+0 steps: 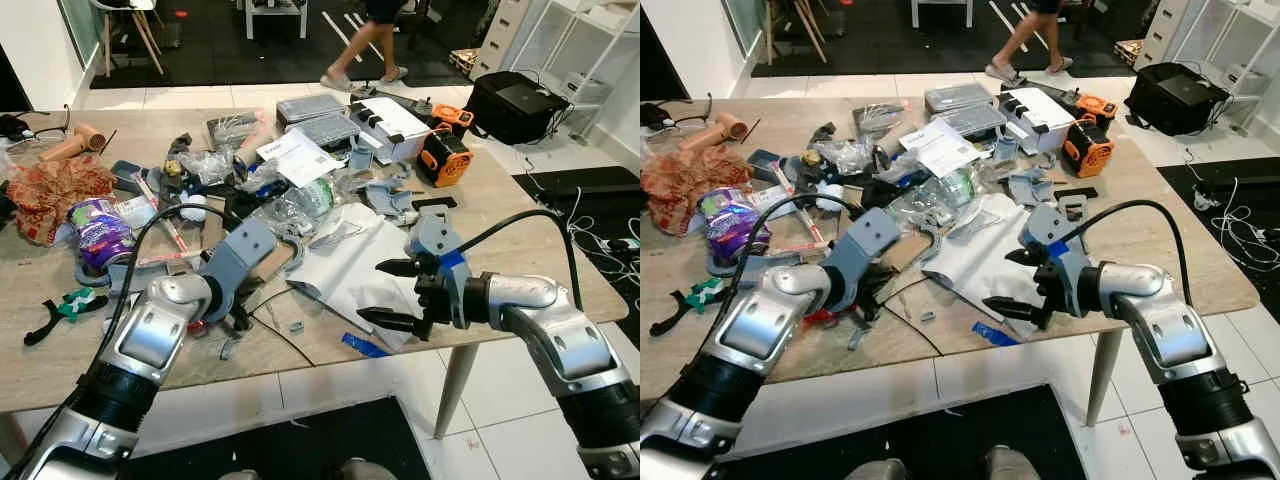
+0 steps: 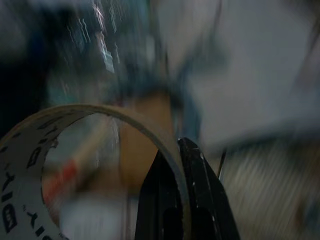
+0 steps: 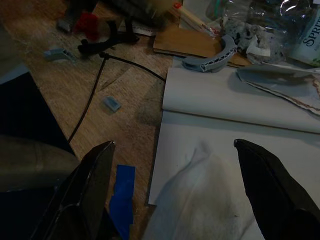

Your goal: Picking trash to rubbish bin

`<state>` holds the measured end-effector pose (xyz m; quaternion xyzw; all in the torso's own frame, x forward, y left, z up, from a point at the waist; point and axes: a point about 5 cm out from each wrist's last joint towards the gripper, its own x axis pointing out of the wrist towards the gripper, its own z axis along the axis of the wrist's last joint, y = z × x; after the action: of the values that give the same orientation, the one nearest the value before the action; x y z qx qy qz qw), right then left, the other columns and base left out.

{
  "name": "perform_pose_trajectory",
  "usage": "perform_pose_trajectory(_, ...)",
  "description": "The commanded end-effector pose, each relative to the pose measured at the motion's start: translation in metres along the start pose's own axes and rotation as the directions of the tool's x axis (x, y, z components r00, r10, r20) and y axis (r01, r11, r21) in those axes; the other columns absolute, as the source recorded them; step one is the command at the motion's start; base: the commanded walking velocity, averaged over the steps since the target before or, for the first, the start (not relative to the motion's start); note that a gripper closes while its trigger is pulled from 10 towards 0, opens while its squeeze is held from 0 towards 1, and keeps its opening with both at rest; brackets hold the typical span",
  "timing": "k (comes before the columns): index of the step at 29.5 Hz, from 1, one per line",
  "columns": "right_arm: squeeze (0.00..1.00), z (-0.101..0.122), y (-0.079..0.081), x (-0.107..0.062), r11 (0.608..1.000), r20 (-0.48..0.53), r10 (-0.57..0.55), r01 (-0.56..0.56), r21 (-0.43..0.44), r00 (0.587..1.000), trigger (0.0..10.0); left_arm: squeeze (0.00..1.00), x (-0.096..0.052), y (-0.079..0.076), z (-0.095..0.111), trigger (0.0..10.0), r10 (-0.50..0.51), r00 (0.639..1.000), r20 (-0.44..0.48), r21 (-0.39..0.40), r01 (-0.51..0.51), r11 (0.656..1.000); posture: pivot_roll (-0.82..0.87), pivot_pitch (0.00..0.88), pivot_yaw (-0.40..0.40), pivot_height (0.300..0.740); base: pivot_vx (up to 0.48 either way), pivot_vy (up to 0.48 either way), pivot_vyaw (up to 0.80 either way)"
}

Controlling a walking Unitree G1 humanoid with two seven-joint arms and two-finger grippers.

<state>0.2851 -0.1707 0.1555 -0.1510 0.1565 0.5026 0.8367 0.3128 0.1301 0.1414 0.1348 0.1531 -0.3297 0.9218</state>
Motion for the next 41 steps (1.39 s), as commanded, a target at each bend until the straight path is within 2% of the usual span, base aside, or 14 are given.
perform_pose_trajectory(1,0.0,0.0,0.001,0.002,1.0,-0.006,0.004,-0.004,-0.006,1.0,10.0,0.0,-0.001,0.001,0.022,1.3,0.0,0.99,0.144,-0.02,0.003,1.0,-0.06,0.0,-0.037,0.74,0.0,0.0,0.0)
perform_pose_trajectory(2,0.0,0.0,0.0,0.002,1.0,0.001,-0.003,0.003,-0.005,1.0,10.0,0.0,-0.002,0.002,0.031,10.0,0.001,0.974,0.227,-0.062,0.013,0.998,-0.06,0.0,-0.037,0.74,0.0,0.0,0.0)
perform_pose_trajectory(3,0.0,0.0,0.0,0.002,1.0,0.001,-0.003,0.003,-0.005,1.0,10.0,0.0,-0.002,0.002,0.031,10.0,0.001,0.974,0.227,-0.062,0.013,0.998,-0.06,0.0,-0.037,0.74,0.0,0.0,0.0)
perform_pose_trajectory(6,0.0,0.002,-0.001,0.003,1.0,0.02,-0.018,0.018,-0.005,1.0,10.0,0.0,-0.007,0.002,0.047,10.0,0.006,0.919,0.394,-0.166,0.064,0.984,-0.06,0.0,-0.037,0.74,0.0,0.0,0.0)
perform_pose_trajectory(7,0.0,0.002,-0.001,0.003,1.0,0.02,-0.018,0.018,-0.005,1.0,10.0,0.0,-0.007,0.002,0.047,10.0,0.006,0.919,0.394,-0.166,0.064,0.984,-0.06,0.0,-0.037,0.74,0.0,0.0,0.0)
perform_pose_trajectory(9,0.0,0.004,-0.003,0.005,0.999,0.046,-0.032,0.032,0.001,0.998,10.0,0.0,-0.011,0.002,0.054,10.0,0.011,0.875,0.484,-0.242,0.121,0.963,-0.06,0.0,-0.037,0.74,0.0,0.0,0.0)
perform_pose_trajectory(12,0.0,0.005,-0.003,0.006,0.999,0.068,-0.04,0.04,0.008,0.997,10.0,0.0,-0.013,0.002,0.056,10.0,0.02,0.85,0.526,-0.284,0.154,0.946,-0.06,0.0,-0.037,0.74,0.0,0.0,0.0)
perform_pose_trajectory(14,0.0,0.008,-0.002,0.012,0.998,0.11,-0.054,0.052,0.023,0.992,10.0,0.0,-0.013,0.003,0.055,10.0,0.059,0.812,0.581,-0.359,0.191,0.913,-0.06,0.0,-0.039,0.74,0.0,0.0,0.0)
perform_pose_trajectory(19,0.0,0.009,-0.003,0.016,0.996,0.134,-0.079,0.074,0.046,0.988,10.0,0.0,-0.008,0.002,0.047,10.0,0.092,0.806,0.585,-0.421,0.204,0.884,-0.06,0.0,-0.039,0.74,0.0,0.0,0.0)
perform_pose_trajectory(21,0.0,0.009,-0.005,0.021,0.992,0.154,-0.111,0.101,0.07,0.982,10.0,0.0,0.001,-0.005,0.038,10.0,0.104,0.809,0.578,-0.461,0.219,0.86,-0.06,0.0,-0.04,0.74,0.0,0.0,0.0)
perform_pose_trajectory(23,0.0,0.008,-0.005,0.025,0.988,0.167,-0.137,0.123,0.091,0.976,10.0,0.0,0.006,-0.012,0.033,10.0,0.092,0.82,0.564,-0.455,0.216,0.864,-0.06,0.0,-0.04,0.74,0.0,0.0,0.0)
perform_pose_trajectory(29,0.0,0.007,-0.005,0.03,0.982,0.188,-0.17,0.149,0.12,0.967,10.0,0.0,0.007,-0.012,0.032,10.0,0.094,0.816,0.57,-0.459,0.221,0.86,-0.06,0.0,-0.04,0.74,0.0,0.0,0.0)
perform_pose_trajectory(34,0.0,0.007,-0.006,0.039,0.964,0.236,-0.227,0.182,0.196,0.945,10.0,0.0,0.007,-0.01,0.031,10.0,0.085,0.814,0.574,-0.452,0.228,0.863,-0.06,0.0,-0.034,0.74,0.0,0.0,0.0)
perform_pose_trajectory(41,0.0,0.008,-0.009,0.04,0.959,0.251,-0.238,0.186,0.213,0.938,10.0,0.0,0.011,-0.013,0.031,10.0,0.053,0.817,0.575,-0.416,0.236,0.878,-0.06,0.0,-0.035,0.74,-0.174,0.0,0.0)
